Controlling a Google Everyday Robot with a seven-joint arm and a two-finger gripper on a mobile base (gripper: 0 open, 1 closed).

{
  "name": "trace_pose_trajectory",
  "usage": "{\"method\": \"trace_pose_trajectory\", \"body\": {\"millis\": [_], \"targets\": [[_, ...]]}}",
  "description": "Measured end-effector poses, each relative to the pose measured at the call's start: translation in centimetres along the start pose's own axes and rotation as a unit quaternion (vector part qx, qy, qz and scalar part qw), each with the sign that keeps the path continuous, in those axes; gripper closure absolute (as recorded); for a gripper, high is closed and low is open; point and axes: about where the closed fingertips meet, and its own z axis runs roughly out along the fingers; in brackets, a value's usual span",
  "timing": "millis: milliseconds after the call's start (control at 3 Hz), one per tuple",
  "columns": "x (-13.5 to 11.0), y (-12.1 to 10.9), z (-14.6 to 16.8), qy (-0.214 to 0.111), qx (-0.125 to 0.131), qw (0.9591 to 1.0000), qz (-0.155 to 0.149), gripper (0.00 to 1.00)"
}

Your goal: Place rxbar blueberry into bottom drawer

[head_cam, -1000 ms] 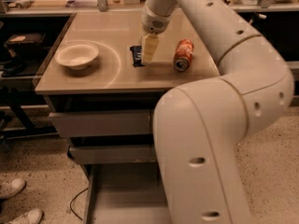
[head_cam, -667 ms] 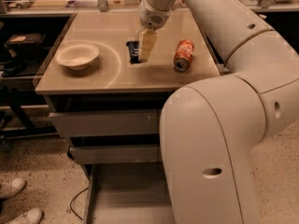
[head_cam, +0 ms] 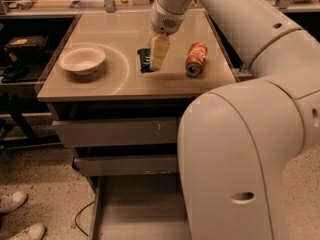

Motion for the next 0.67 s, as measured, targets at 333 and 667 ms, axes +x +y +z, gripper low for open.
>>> {"method": "trace_pose_trajectory", "body": {"millis": [333,667], "targets": [[-0.8,3.6,-2.4,0.005,0.001,0.9993,0.038,1.0],[-2.1,9.5,-4.3,0.003,-0.025,0.9961,0.085,1.0]]}}
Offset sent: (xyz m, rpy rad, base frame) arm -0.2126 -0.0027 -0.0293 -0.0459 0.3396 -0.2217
